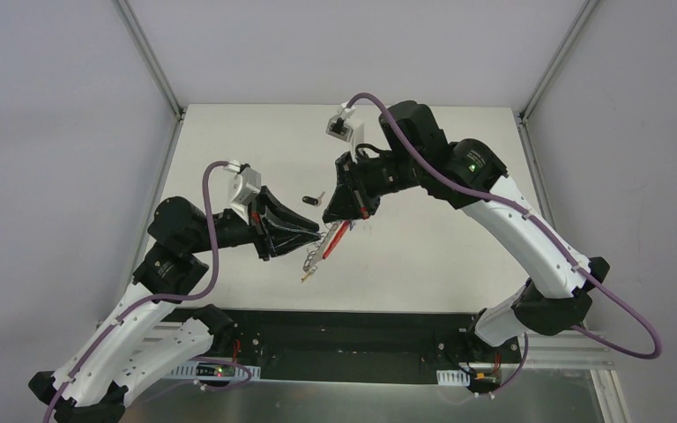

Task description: Put the keys on the keyring

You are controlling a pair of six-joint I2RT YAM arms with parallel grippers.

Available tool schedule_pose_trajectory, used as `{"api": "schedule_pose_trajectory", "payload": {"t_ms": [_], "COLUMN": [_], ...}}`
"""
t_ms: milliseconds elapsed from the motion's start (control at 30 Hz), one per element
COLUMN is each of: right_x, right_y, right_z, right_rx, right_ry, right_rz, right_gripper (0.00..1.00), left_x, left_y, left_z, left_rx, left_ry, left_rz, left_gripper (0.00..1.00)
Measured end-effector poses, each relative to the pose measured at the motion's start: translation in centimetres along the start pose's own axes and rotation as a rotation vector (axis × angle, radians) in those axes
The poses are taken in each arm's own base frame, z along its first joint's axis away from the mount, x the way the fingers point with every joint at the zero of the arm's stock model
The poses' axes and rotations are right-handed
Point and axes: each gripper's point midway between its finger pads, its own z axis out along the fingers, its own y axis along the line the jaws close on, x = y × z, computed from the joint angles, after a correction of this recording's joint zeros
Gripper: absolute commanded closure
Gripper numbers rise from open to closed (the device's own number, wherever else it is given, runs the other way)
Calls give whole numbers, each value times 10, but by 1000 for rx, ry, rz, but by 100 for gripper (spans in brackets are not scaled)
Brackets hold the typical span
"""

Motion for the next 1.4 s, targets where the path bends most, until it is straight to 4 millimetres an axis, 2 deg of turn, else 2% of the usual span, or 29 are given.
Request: {"api": "schedule_pose_trajectory", "payload": {"t_ms": [200,300,400,533,767,833,1000,1200,1367,1400], "right_x": [0,1,3,4,3,3,-1,-1,-2,-3], "right_y": [7,11,14,18,20,19,21,25,27,27], "right_z": [-1,-1,-1,-1,5,7,11,11,10,10], "right_rx": [-28,-43,-60,-76,-96,-97,-106,-120,-121,-122], "right_ry": [5,9,15,21,31,34,33,36,31,30], "right_rz": [-4,-4,-3,-3,9,15,23,32,38,39], "right_gripper": [100,100,100,100,100,100,100,100,100,100], "left_x": [1,2,1,1,-2,-4,-8,-8,-10,-11], "left_y": [1,2,2,2,1,0,-1,-3,-5,-5], "left_z": [1,2,2,2,2,2,3,4,4,4], "left_rx": [1,0,0,0,4,8,16,30,38,40], "left_ry": [4,6,5,3,-5,-13,-28,-28,-33,-35], "left_rz": [-3,-4,-2,-1,6,11,21,18,16,18], "left_gripper": [70,57,50,49,53,56,74,81,82,87]}}
